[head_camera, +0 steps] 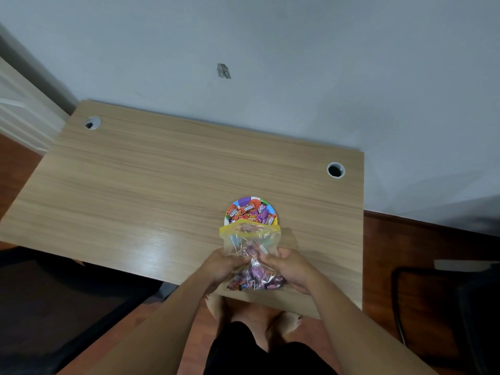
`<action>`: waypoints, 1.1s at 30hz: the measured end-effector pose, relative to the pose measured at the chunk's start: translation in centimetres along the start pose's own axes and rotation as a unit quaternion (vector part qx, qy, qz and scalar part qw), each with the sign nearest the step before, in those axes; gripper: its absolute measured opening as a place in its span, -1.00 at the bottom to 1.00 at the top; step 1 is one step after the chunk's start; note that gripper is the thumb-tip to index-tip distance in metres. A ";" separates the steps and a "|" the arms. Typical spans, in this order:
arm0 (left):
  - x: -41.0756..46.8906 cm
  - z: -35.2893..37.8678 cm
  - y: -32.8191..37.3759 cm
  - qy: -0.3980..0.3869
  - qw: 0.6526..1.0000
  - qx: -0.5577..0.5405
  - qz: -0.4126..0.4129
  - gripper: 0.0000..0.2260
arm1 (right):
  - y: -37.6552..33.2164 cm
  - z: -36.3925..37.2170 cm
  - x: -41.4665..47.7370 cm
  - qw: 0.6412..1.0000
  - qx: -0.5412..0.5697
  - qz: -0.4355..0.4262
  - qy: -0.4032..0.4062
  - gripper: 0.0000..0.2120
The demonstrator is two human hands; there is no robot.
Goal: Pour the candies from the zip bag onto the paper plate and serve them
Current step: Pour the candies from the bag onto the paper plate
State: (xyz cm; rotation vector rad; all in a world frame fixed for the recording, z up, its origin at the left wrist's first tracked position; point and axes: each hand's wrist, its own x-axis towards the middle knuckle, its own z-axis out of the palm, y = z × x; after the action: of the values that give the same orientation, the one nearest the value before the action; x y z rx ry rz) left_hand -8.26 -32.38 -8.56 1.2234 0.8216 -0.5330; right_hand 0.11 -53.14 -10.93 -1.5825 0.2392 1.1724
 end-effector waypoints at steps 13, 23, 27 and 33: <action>-0.2 0.4 -0.1 0.005 1.000 0.003 -0.006 -0.77 | -0.2 -0.2 -0.5 0.999 -0.003 -0.006 0.051 -0.90; 0.7 0.3 -1.2 0.067 0.997 0.032 -0.002 -0.66 | 0.3 0.0 -0.6 0.998 -0.006 -0.016 0.064 -0.86; 0.3 0.7 -0.8 0.073 0.997 0.037 0.006 -0.74 | 0.4 -0.2 -0.3 0.996 -0.032 -0.020 0.078 -0.79; -0.3 0.9 -0.5 0.054 0.999 0.009 0.002 -0.76 | 0.1 -0.5 -0.3 0.995 -0.058 -0.003 0.077 -0.78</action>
State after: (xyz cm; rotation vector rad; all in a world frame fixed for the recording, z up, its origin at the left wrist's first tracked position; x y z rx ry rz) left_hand -8.59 -33.39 -8.57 1.2790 0.9059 -0.4755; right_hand 0.11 -53.72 -10.79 -1.7777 0.2715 1.0764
